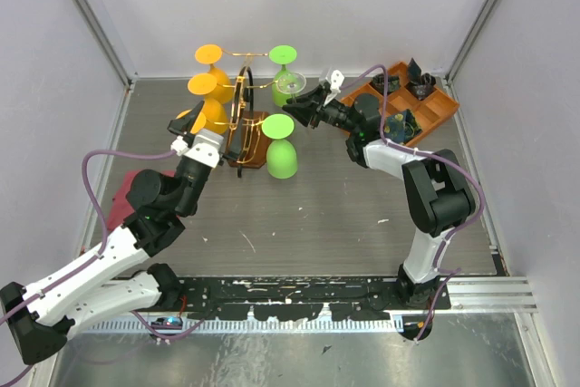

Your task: Place the wine glass upside down on the wine glass rack

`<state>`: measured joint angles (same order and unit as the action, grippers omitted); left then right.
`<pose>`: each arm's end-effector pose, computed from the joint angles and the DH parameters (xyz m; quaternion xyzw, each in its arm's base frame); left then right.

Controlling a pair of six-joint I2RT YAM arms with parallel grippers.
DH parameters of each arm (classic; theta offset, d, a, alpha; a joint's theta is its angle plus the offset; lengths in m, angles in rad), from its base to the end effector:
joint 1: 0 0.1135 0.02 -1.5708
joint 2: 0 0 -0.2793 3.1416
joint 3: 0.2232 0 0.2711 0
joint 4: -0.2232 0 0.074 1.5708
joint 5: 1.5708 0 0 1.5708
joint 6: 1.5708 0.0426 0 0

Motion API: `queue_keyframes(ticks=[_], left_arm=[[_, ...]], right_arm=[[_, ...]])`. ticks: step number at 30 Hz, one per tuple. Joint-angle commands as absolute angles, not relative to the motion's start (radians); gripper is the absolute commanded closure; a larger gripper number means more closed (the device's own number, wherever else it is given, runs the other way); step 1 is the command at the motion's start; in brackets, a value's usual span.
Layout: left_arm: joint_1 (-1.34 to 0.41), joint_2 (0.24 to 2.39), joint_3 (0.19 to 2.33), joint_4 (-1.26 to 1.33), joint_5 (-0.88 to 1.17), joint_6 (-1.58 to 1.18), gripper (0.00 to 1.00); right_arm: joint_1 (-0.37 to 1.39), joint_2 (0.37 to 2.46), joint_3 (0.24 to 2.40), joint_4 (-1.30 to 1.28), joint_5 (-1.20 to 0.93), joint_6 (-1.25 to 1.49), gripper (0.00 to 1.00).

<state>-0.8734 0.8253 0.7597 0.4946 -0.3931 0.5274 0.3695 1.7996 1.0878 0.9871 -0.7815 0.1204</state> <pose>0.1418 -0.1439 0.4084 0.2160 0.5111 -0.0381 0.8311 0.3837 0.1808 0.2866 -0.3707 0.5159 0.4018 0.6596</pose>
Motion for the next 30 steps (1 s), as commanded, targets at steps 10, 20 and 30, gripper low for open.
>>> queue_keyframes(ticks=[10,20,30], left_arm=[[-0.874,0.806,0.773,0.472,-0.426,0.536,0.13],[-0.874,0.809,0.764,0.479,-0.434,0.546,0.13],[-0.874,0.779,0.744,0.480,-0.451,0.557,0.13]], right_arm=[[0.377,1.903,1.181,1.203,-0.791,0.202,0.99],[0.418,1.948,1.246,1.134,-0.762,0.134,0.99],[0.430,1.978,1.284,1.114,-0.718,0.125,0.99]])
